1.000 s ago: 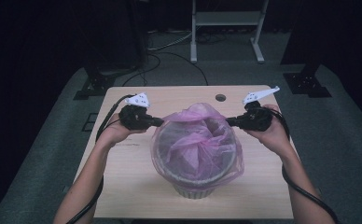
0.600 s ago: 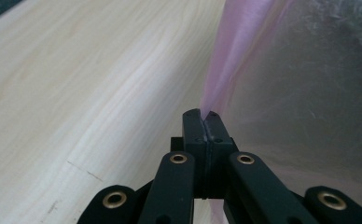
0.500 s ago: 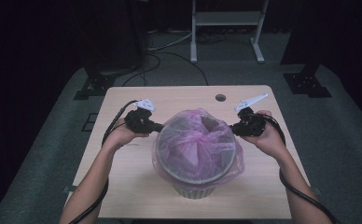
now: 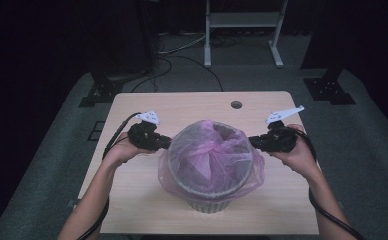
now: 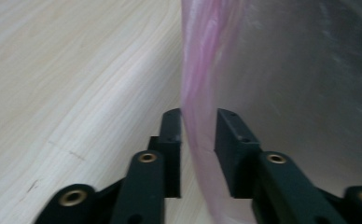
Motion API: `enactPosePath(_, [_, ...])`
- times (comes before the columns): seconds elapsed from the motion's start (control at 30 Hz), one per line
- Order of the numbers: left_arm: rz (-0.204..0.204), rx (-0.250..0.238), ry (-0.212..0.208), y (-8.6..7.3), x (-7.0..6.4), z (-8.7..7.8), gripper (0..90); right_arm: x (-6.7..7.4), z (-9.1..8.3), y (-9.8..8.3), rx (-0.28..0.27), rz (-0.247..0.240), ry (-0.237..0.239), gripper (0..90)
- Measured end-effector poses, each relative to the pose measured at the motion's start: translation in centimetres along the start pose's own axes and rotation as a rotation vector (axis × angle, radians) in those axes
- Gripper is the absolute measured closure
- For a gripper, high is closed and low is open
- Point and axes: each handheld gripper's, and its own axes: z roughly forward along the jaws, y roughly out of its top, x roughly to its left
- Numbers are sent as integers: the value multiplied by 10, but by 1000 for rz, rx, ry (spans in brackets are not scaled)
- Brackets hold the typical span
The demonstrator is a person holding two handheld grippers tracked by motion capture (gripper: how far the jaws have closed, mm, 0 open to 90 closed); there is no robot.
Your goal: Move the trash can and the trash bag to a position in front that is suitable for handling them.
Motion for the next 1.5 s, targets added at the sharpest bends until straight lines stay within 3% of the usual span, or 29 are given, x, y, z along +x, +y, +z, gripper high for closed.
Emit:
enactPosePath(0.07, [10,-11,0,-1,-1,-8,608,-1,-15,-6,-38,8,17,692])
enactPosePath(0.2, [40,-44,-17,-3,-5,-24,529,5,-30,-12,-77,-6,52,649])
enactPosePath(0.37, [80,-47,-31,-8,-13,-38,436,14,-37,-17,-82,-39,96,594])
enactPosePath(0.47, [106,-71,-86,-13,-21,-44,418,24,-41,-22,-70,-76,119,564])
enactPosePath(0.63, [149,-93,-155,-17,-32,-44,382,36,-44,-28,-66,-124,157,498])
enactPosePath(0.73, [196,-92,-203,-19,-42,-39,367,46,-41,-31,-40,-167,175,457])
enactPosePath(0.97, [251,-72,-236,-18,-52,-30,353,59,-35,-34,-17,-211,204,430])
enactPosePath(1.2, [271,-68,-226,-13,-54,-22,419,67,-29,-33,-40,-227,135,507])
enactPosePath(1.3, [268,-70,-227,-13,-53,-18,423,64,-30,-34,-61,-215,101,569])
enactPosePath(1.43, [269,-67,-218,-10,-52,-13,431,60,-29,-35,-67,-195,90,670])
enactPosePath(1.5, [269,-68,-199,-7,-50,-11,489,58,-29,-34,-69,-183,82,722])
